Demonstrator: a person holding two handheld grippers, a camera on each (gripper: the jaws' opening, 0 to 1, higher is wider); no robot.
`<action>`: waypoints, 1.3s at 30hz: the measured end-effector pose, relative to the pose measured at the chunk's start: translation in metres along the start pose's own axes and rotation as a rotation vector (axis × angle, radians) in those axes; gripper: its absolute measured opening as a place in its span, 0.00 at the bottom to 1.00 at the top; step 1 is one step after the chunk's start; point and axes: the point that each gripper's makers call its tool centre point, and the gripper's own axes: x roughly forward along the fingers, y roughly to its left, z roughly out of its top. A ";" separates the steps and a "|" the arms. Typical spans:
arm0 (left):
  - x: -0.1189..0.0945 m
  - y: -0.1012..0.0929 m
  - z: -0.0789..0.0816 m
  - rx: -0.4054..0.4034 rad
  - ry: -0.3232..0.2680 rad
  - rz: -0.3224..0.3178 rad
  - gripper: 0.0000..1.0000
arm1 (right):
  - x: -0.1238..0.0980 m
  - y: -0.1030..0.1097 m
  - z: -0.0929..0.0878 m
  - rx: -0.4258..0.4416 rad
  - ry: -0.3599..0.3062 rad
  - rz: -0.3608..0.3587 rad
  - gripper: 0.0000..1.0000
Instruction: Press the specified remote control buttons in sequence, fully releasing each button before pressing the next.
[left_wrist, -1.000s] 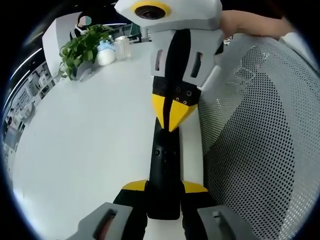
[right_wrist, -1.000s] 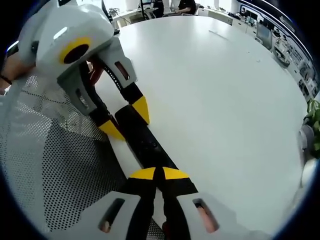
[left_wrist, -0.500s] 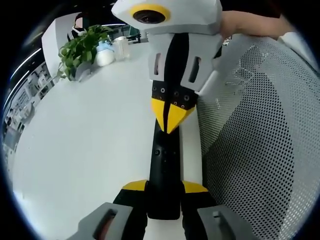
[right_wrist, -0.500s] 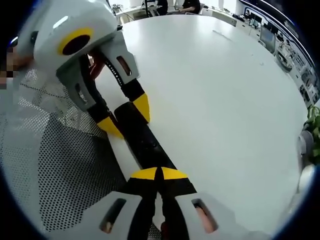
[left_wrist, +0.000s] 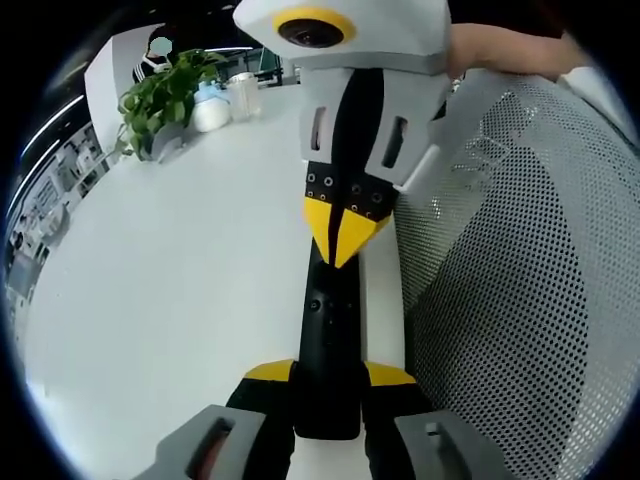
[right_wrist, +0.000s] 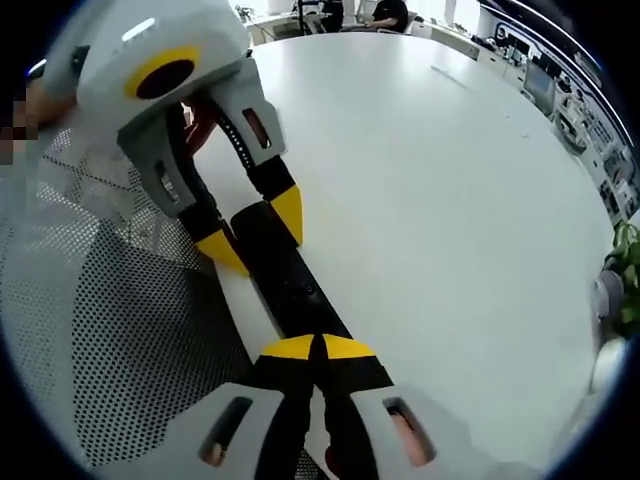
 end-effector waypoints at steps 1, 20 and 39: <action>0.000 0.000 0.000 -0.002 -0.001 0.000 0.25 | 0.000 0.000 0.000 0.001 0.002 0.001 0.00; 0.000 0.000 0.000 -0.009 -0.006 0.004 0.25 | -0.001 0.000 0.000 0.054 -0.006 0.017 0.00; 0.000 0.000 0.000 -0.005 -0.008 0.003 0.25 | -0.001 -0.001 0.000 0.107 0.011 0.017 0.00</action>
